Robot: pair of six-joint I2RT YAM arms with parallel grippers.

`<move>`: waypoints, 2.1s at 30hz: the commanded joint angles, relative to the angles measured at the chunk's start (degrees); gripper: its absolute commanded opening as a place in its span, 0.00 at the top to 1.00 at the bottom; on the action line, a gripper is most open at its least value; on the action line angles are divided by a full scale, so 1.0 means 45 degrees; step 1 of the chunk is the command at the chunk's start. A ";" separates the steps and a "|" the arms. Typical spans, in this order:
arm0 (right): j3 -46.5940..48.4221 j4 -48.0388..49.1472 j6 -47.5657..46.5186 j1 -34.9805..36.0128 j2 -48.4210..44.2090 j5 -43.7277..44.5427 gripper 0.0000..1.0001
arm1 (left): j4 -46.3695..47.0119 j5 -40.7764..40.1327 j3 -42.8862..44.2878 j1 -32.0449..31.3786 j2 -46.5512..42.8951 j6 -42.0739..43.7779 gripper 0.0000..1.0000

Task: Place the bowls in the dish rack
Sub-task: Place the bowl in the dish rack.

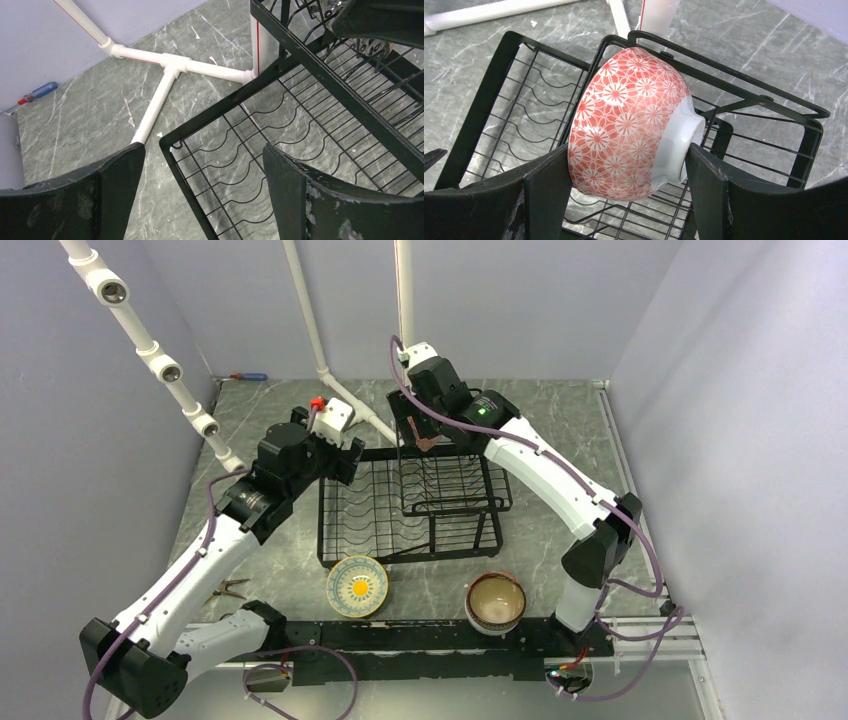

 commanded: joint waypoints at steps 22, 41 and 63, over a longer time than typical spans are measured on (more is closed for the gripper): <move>-0.1383 0.2154 -0.0565 0.0183 -0.1505 0.2874 0.88 | 0.0091 -0.0092 0.0040 0.0047 -0.0005 -0.0081 0.08; -0.0993 0.1472 -0.1197 0.0188 -0.0408 0.3352 0.52 | 0.0033 -0.0172 0.0000 0.0047 0.0052 0.0036 0.08; -0.1418 0.2512 -0.0568 0.0000 -0.0982 0.0548 0.07 | -0.0113 -0.0205 0.0019 0.0056 0.0017 0.0051 0.08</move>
